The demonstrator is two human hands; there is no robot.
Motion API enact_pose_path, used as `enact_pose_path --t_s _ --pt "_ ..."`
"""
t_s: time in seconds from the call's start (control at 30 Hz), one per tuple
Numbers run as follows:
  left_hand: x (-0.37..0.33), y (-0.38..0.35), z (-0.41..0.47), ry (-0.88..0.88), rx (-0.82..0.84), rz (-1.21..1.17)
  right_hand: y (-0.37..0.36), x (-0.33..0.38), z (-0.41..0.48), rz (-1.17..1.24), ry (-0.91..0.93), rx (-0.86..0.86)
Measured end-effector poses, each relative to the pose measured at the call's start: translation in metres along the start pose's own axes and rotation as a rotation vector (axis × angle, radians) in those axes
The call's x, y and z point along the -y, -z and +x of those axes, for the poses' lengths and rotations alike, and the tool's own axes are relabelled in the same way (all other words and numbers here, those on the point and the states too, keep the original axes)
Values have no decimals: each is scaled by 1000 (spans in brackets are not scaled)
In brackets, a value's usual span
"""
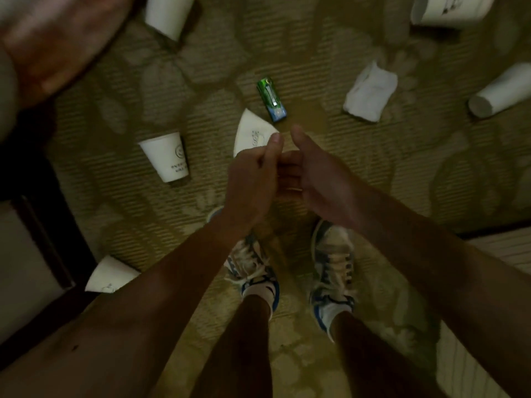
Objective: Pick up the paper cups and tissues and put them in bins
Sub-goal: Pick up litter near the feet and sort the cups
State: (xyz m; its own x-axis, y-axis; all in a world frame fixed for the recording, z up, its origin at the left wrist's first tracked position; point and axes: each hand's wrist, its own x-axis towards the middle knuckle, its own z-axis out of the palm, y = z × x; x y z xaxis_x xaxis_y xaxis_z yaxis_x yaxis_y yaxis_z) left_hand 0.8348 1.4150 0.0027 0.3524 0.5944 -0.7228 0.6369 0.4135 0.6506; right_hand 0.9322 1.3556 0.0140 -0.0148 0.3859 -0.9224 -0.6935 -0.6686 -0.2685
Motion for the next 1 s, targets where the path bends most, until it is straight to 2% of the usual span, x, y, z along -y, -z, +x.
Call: enact_pose_path --t_s 0.13,0.27,0.43,0.5,0.63,0.8,0.9,1.0 --pt "8 11 44 -34 -9 114 9 19 35 -94 15 72" --pt "15 20 87 -32 -52 0 19 41 81 -165 134 -9" --pt "21 31 123 -216 -38 175 33 61 145 -889 403 -401" --pt "24 33 134 -258 -23 261 34 64 164 -1059 459 -431" --pt "25 32 152 -317 -2 406 40 63 185 -1227 523 -426" --pt "26 29 164 -333 -62 398 48 69 191 -1127 506 -335" --pt "20 27 168 -355 -143 463 50 82 187 -825 383 -272" --pt "8 26 174 -331 -196 397 51 93 174 -532 347 -100"
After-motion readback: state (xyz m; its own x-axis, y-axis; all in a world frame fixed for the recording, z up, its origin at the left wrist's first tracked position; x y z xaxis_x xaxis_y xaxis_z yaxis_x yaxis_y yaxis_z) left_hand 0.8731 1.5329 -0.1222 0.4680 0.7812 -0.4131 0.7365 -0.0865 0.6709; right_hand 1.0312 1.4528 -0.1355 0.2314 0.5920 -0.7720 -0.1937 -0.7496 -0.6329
